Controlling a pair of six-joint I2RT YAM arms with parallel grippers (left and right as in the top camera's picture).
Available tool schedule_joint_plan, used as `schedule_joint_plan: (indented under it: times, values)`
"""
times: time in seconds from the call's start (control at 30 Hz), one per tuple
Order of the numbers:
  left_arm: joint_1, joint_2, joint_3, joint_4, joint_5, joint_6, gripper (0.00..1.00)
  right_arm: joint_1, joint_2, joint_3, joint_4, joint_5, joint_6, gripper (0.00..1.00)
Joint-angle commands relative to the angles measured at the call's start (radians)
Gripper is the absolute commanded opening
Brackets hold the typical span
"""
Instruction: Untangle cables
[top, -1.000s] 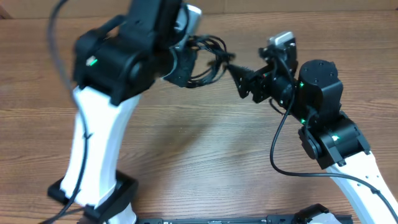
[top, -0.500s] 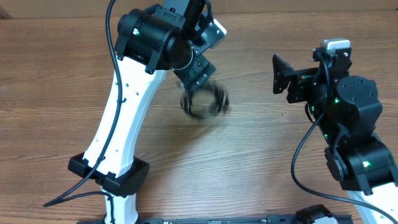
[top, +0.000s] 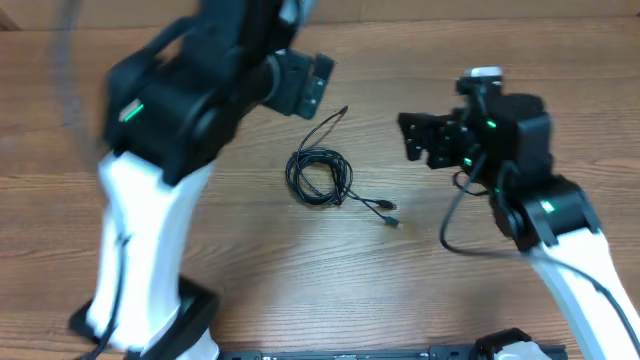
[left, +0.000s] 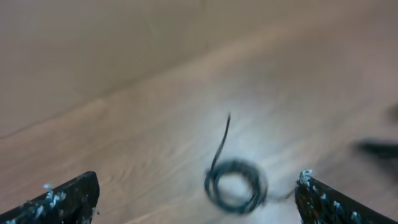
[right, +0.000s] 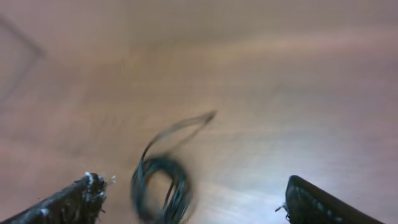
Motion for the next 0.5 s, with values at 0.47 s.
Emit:
schedule_joint_plan:
  times: [0.47]
  values:
    - [-0.006, -0.193, 0.028, -0.074, -0.080, -0.245, 1.00, 0.266, 0.502, 0.011, 0.037, -0.106, -0.233, 0.91]
